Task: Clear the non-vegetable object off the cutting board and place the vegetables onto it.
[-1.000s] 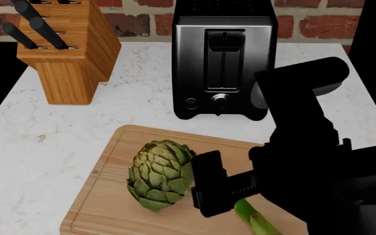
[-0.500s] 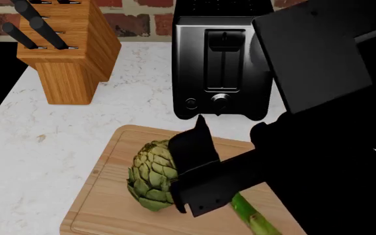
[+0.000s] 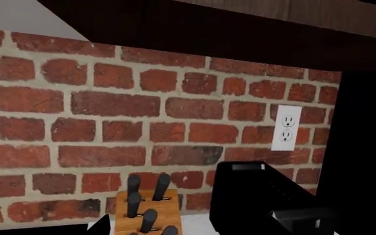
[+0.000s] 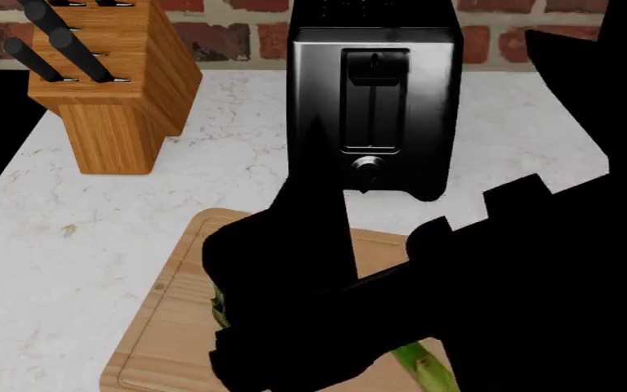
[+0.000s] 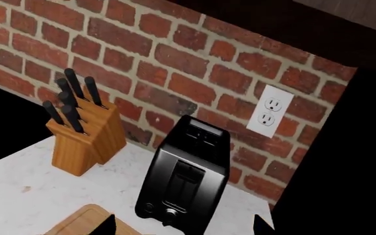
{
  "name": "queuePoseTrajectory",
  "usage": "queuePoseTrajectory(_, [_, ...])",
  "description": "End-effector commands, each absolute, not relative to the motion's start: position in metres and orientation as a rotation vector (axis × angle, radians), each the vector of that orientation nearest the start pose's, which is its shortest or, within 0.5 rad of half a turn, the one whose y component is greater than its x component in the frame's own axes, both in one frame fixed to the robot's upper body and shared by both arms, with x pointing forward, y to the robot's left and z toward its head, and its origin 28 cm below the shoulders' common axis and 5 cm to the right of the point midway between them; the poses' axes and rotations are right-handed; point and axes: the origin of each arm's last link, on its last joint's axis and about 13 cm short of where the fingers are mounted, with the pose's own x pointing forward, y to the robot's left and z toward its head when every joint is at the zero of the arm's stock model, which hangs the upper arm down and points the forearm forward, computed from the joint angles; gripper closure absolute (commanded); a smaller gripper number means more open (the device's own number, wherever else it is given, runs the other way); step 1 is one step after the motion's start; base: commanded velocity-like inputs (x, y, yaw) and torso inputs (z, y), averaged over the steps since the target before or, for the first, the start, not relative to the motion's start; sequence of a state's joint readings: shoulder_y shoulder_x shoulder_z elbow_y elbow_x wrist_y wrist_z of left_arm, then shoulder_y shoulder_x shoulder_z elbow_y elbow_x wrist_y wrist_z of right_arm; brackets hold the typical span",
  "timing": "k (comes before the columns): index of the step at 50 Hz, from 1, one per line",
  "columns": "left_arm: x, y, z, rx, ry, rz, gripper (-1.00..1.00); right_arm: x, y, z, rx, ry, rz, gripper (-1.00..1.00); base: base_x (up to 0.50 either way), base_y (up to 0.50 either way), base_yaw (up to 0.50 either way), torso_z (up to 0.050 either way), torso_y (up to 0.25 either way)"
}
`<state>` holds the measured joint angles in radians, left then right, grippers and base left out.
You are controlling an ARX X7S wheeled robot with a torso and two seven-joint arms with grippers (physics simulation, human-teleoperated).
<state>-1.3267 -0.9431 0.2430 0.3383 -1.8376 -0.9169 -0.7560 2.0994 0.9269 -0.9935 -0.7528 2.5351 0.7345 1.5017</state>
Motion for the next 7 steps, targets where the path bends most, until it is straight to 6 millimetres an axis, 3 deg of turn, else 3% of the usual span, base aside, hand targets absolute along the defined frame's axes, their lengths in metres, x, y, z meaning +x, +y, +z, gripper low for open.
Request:
queuePoseTrajectory(1, [0.1892,0.2961,0.3673,-0.104,-0.251,-0.185,-1.0,0.0752,-0.0957,0.3742,-0.339,-0.144,0.138,-1.0,0.0,0.0,0.0,0.0,0.0])
queuePoseTrajectory(7, [0.1848,0.3044,0.3692,-0.15,-0.27,-0.157,-1.0,0.0698,-0.103,0.3675,-0.353,-0.174,0.081,-1.0,0.0,0.0,0.0,0.0,0.0])
